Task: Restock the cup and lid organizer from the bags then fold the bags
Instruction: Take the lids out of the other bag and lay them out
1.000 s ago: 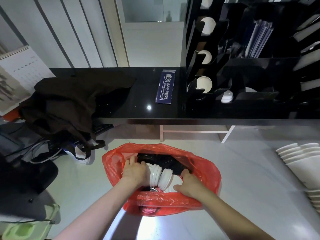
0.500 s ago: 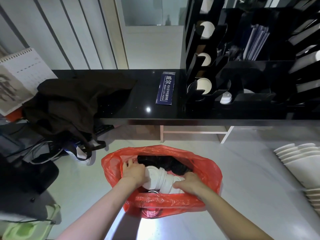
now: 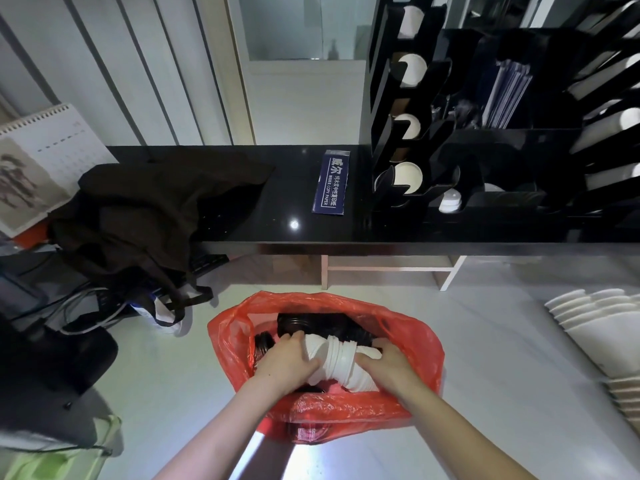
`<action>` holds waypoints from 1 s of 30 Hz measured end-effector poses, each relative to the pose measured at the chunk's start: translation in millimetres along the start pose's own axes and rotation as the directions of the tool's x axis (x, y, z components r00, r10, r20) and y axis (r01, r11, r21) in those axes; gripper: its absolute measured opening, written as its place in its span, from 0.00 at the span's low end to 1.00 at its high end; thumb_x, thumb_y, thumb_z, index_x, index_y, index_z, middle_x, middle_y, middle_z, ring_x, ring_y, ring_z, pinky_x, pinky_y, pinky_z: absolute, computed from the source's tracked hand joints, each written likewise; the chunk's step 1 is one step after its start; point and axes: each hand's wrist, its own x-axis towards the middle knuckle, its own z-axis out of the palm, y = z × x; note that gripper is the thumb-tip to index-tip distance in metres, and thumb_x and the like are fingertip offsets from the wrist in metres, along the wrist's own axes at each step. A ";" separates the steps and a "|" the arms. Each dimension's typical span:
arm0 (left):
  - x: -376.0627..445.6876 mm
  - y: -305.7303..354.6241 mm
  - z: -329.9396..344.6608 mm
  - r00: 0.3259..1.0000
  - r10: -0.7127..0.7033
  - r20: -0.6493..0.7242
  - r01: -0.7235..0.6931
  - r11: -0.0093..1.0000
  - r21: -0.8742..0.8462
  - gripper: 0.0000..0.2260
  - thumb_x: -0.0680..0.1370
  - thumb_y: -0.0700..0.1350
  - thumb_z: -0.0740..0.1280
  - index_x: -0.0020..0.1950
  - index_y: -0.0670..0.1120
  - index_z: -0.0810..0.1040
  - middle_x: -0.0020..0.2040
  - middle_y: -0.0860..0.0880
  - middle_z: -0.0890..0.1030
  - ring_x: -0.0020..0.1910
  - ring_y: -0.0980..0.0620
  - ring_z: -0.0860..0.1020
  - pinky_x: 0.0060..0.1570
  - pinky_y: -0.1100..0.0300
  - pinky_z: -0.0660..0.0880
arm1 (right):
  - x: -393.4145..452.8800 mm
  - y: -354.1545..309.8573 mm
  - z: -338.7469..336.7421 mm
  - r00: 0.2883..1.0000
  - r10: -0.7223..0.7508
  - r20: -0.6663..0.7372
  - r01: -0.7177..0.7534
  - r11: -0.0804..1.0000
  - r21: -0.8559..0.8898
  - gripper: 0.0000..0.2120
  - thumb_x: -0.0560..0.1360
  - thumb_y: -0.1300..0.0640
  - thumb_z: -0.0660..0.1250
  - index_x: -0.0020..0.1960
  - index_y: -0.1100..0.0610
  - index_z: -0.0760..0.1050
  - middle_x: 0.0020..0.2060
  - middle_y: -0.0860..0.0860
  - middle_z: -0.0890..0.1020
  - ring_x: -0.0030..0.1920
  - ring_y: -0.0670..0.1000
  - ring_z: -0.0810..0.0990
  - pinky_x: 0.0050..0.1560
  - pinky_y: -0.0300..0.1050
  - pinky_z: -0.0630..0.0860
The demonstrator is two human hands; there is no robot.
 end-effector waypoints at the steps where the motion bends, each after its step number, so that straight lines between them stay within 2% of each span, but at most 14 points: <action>1: 0.1 -1.4 0.5 1.000 -0.001 0.002 0.001 1.000 -0.015 0.26 0.76 0.60 0.65 0.70 0.47 0.71 0.62 0.47 0.76 0.55 0.45 0.78 0.56 0.48 0.79 | -1.2 0.5 -0.5 1.000 -0.013 -0.002 0.013 1.000 0.016 0.31 0.78 0.48 0.71 0.77 0.54 0.68 0.73 0.52 0.74 0.72 0.54 0.73 0.67 0.46 0.71; 5: 1.4 -1.8 0.9 1.000 -0.013 -0.024 0.011 0.998 -0.055 0.28 0.77 0.59 0.67 0.72 0.46 0.70 0.65 0.47 0.75 0.59 0.46 0.78 0.57 0.52 0.77 | -4.8 -2.0 3.8 0.999 -0.040 -0.003 0.040 0.998 0.051 0.27 0.79 0.45 0.69 0.76 0.50 0.70 0.73 0.50 0.74 0.71 0.54 0.74 0.64 0.44 0.70; 9: 6.3 -1.8 2.5 0.999 -0.035 -0.016 0.033 0.994 -0.102 0.33 0.76 0.61 0.71 0.75 0.45 0.69 0.65 0.45 0.76 0.60 0.46 0.77 0.56 0.56 0.75 | -7.2 -5.3 13.5 0.998 -0.055 0.004 0.055 0.997 0.046 0.32 0.77 0.39 0.70 0.76 0.50 0.69 0.70 0.49 0.76 0.69 0.54 0.76 0.60 0.45 0.71; 12: 4.6 -2.0 5.3 0.997 -0.066 0.036 0.072 0.974 -0.215 0.31 0.76 0.58 0.72 0.73 0.44 0.66 0.56 0.48 0.78 0.53 0.49 0.77 0.48 0.59 0.72 | -10.8 -9.5 21.0 0.998 -0.070 0.000 0.070 0.998 0.005 0.29 0.78 0.45 0.71 0.76 0.52 0.70 0.70 0.50 0.77 0.66 0.53 0.77 0.59 0.44 0.71; 13: 3.8 -2.7 6.3 0.996 -0.074 0.047 0.083 0.967 -0.243 0.31 0.77 0.57 0.73 0.72 0.44 0.66 0.54 0.49 0.77 0.51 0.49 0.77 0.46 0.59 0.71 | -12.2 -11.2 23.3 0.997 -0.078 -0.002 0.078 0.997 0.008 0.27 0.78 0.48 0.71 0.75 0.52 0.71 0.68 0.51 0.78 0.63 0.52 0.77 0.57 0.43 0.72; 16: 0.8 -6.0 6.0 0.997 -0.073 0.033 0.079 0.949 -0.306 0.29 0.75 0.56 0.74 0.68 0.46 0.65 0.51 0.50 0.78 0.49 0.50 0.79 0.39 0.59 0.71 | -18.0 -13.0 26.6 0.995 -0.101 0.008 0.101 0.994 0.036 0.23 0.77 0.52 0.72 0.71 0.52 0.74 0.59 0.48 0.79 0.52 0.45 0.76 0.45 0.36 0.71; 19: -8.2 -4.5 -3.2 0.998 -0.061 -0.014 0.051 0.923 -0.381 0.27 0.74 0.56 0.74 0.66 0.48 0.65 0.48 0.51 0.80 0.44 0.52 0.80 0.38 0.59 0.73 | -23.2 -11.1 23.8 0.991 -0.127 -0.035 0.130 0.982 0.136 0.24 0.75 0.53 0.74 0.70 0.51 0.76 0.62 0.46 0.80 0.57 0.45 0.78 0.47 0.33 0.71; 22: -23.6 5.2 -21.1 0.996 -0.003 -0.084 -0.032 0.911 -0.411 0.26 0.74 0.56 0.74 0.64 0.52 0.64 0.44 0.51 0.81 0.37 0.54 0.78 0.35 0.57 0.73 | -33.1 -17.1 14.2 0.981 -0.173 -0.093 0.190 0.957 0.221 0.22 0.74 0.54 0.75 0.67 0.48 0.77 0.58 0.41 0.81 0.59 0.42 0.79 0.51 0.33 0.72; 24: -32.9 15.3 -34.2 0.991 0.030 -0.132 -0.087 0.889 -0.450 0.26 0.73 0.57 0.75 0.64 0.54 0.64 0.47 0.54 0.80 0.41 0.55 0.80 0.41 0.55 0.78 | -42.4 -23.7 4.1 0.966 -0.210 -0.153 0.243 0.938 0.247 0.21 0.73 0.55 0.76 0.64 0.44 0.78 0.56 0.38 0.82 0.59 0.42 0.80 0.55 0.37 0.75; 26: -41.0 27.4 -47.0 0.981 0.079 -0.175 -0.155 0.863 -0.481 0.28 0.73 0.59 0.75 0.64 0.55 0.64 0.52 0.58 0.79 0.47 0.58 0.79 0.45 0.57 0.78 | -53.7 -29.6 -9.4 0.946 -0.238 -0.220 0.293 0.918 0.267 0.20 0.73 0.56 0.77 0.60 0.40 0.79 0.55 0.38 0.83 0.58 0.41 0.81 0.56 0.38 0.77; 30: -53.5 63.5 -64.6 0.956 0.192 -0.222 -0.287 0.769 -0.571 0.31 0.70 0.67 0.73 0.67 0.59 0.66 0.59 0.63 0.77 0.56 0.61 0.77 0.54 0.58 0.77 | -78.6 -32.8 -45.6 0.893 -0.260 -0.367 0.358 0.904 0.232 0.23 0.71 0.52 0.77 0.63 0.39 0.77 0.58 0.38 0.82 0.59 0.41 0.80 0.56 0.41 0.77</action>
